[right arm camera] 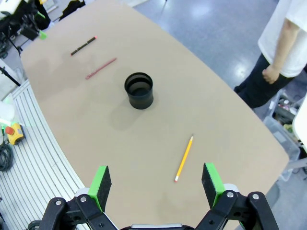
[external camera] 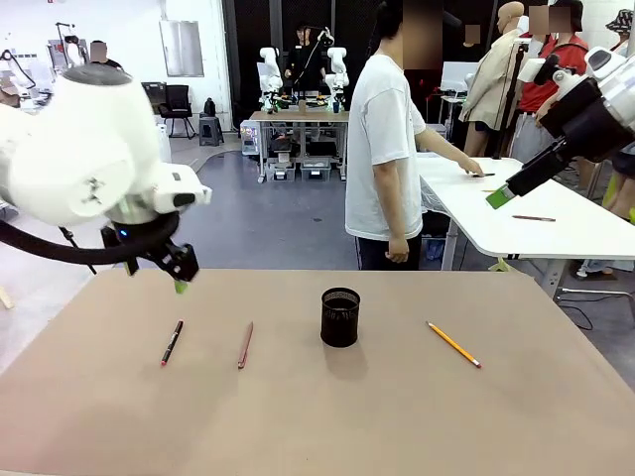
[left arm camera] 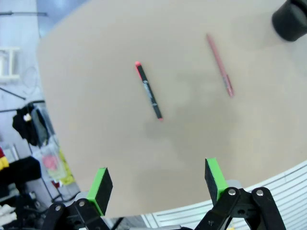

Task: Place the pens into the pen holder.
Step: Pick up a writing instrument from the table and place it into the Pen holder.

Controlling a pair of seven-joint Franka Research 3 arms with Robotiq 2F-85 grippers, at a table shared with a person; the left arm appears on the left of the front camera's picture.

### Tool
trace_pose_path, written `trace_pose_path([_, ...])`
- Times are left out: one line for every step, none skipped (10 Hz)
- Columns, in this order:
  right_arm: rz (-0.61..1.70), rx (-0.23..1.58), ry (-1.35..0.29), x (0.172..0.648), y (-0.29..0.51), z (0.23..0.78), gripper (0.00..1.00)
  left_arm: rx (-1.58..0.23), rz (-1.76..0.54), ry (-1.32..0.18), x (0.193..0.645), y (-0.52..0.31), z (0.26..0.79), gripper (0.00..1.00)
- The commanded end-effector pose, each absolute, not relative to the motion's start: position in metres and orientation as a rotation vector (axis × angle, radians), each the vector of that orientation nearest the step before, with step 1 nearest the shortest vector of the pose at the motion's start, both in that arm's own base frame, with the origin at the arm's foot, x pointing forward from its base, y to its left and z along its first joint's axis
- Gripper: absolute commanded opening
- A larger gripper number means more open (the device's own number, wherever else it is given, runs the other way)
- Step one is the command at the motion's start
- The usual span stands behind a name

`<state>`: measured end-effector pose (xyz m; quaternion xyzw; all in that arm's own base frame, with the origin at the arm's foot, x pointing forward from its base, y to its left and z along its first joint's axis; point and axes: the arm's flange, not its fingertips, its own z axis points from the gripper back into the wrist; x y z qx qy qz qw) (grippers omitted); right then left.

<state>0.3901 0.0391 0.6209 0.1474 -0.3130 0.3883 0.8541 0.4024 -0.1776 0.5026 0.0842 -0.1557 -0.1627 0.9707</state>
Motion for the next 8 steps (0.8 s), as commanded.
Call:
trace_pose_path([0.814, 0.323, -0.661, 0.391, 0.039, 0.622, 1.00, 0.152, -0.310, -0.310, 0.409, -0.196, 0.494, 1.00])
trace_pose_path([0.814, 0.323, -0.661, 0.391, 0.039, 0.622, 1.00, 0.088, -0.408, -0.315, 0.411, -0.193, 0.493, 1.00])
trace_pose_path([0.814, 0.323, -0.661, 0.391, 0.039, 0.622, 1.00, 0.161, -0.320, -0.292, 0.402, -0.192, 0.489, 1.00])
trace_pose_path([0.814, 0.323, -0.661, 0.391, 0.039, 0.622, 1.00, 0.161, -0.320, -0.292, 0.402, -0.192, 0.489, 1.00])
trace_pose_path([0.814, 0.323, -0.661, 0.391, 0.039, 0.622, 1.00, 0.161, -0.320, -0.292, 0.402, -0.192, 0.489, 1.00])
trace_pose_path([0.814, 0.323, -0.661, 0.391, 0.039, 0.622, 1.00, 0.139, -0.343, -0.288, 0.404, -0.200, 0.484, 1.00])
trace_pose_path([0.814, 0.323, -0.661, 0.391, 0.039, 0.622, 1.00, 0.336, -0.116, -0.279, 0.412, -0.209, 0.484, 1.00])
trace_pose_path([0.814, 0.323, -0.661, 0.391, 0.039, 0.622, 1.00, 0.314, -0.087, -0.275, 0.417, -0.223, 0.467, 1.00])
